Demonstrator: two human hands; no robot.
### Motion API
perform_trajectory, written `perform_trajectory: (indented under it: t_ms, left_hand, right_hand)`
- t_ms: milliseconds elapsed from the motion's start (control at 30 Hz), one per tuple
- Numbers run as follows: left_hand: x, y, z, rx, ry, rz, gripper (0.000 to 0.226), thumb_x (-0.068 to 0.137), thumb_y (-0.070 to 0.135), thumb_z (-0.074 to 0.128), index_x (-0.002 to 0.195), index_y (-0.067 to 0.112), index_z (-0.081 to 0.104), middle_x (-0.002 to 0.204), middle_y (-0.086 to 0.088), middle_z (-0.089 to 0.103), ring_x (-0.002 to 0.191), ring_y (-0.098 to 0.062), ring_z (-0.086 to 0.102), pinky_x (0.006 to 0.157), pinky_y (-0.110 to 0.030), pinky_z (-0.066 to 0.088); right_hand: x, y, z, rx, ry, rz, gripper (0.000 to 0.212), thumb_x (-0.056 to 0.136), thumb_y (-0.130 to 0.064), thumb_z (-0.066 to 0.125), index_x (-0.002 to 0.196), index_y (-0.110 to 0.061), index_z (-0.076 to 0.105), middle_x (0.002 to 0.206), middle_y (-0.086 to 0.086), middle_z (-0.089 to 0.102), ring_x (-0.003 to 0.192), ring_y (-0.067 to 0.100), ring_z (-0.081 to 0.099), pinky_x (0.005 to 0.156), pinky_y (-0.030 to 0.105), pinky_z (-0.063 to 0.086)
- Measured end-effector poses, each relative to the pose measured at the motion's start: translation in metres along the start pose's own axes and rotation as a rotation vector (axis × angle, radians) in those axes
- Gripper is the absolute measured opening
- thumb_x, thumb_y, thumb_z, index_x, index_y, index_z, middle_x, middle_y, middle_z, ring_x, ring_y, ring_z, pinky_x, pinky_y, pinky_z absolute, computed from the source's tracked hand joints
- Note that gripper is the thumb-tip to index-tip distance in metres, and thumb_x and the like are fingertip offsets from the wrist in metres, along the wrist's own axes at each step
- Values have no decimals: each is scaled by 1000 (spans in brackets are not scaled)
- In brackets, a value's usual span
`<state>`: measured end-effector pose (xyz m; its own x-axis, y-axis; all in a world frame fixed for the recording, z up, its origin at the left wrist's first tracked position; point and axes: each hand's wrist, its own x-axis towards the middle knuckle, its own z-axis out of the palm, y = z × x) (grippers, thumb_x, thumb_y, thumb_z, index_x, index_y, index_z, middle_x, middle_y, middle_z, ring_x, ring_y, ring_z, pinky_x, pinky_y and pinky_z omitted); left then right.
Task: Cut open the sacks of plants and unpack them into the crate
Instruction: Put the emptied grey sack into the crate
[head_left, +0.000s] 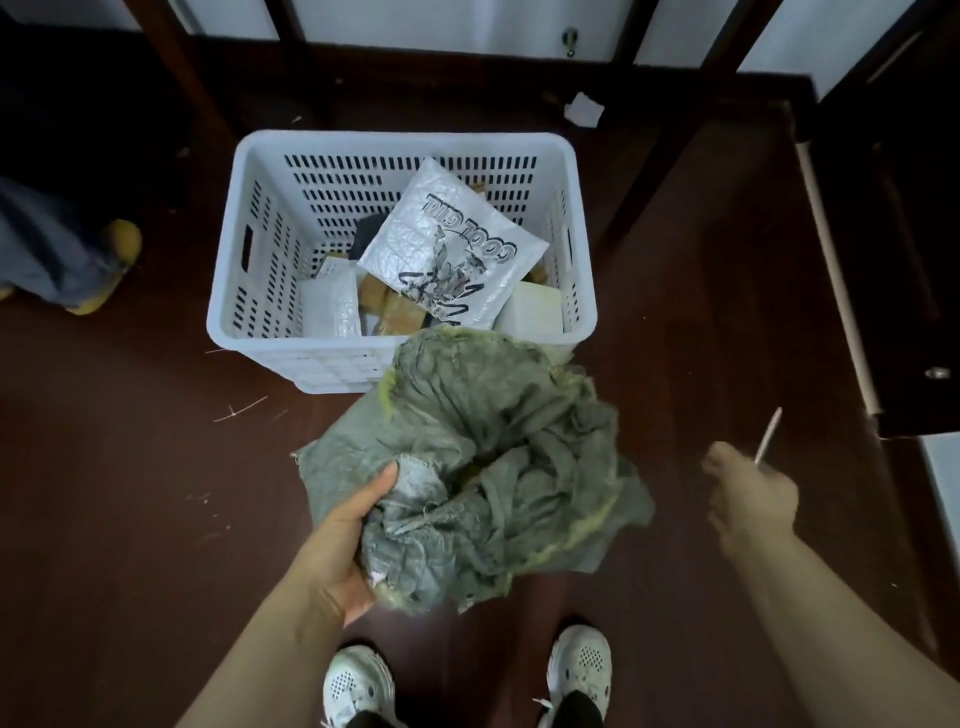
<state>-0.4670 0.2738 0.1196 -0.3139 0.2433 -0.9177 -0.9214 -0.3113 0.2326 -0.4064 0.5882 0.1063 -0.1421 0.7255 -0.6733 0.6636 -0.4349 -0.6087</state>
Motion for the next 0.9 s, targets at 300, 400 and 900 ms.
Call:
perform_trajectory:
  t_ms: [300, 400, 900]
  left_hand:
    - [1, -20, -9, -38, 9, -134, 50, 67, 27, 48, 97, -6, 70, 112, -28, 64, 97, -40, 61, 90, -50, 46]
    - [3, -29, -12, 14, -49, -174, 51, 67, 27, 43, 97, -4, 72, 108, -29, 66, 92, -40, 64, 87, -48, 46]
    - [55, -53, 5, 465, 243, 70, 19, 75, 16, 76, 85, 0, 70, 74, -16, 70, 63, -28, 66, 59, -34, 57]
  right_hand:
    - [-68, 4, 87, -521, -483, -256, 37, 74, -41, 78, 93, -11, 66, 87, 0, 65, 75, 14, 60, 62, 31, 49]
    - [-82, 22, 110, -534, -637, 112, 72, 71, -56, 75, 116, -4, 55, 104, 11, 62, 78, 19, 62, 51, 26, 40]
    - [-74, 79, 87, -147, -381, 288, 20, 89, -12, 54, 71, -5, 59, 49, 4, 55, 26, 7, 25, 34, 12, 16]
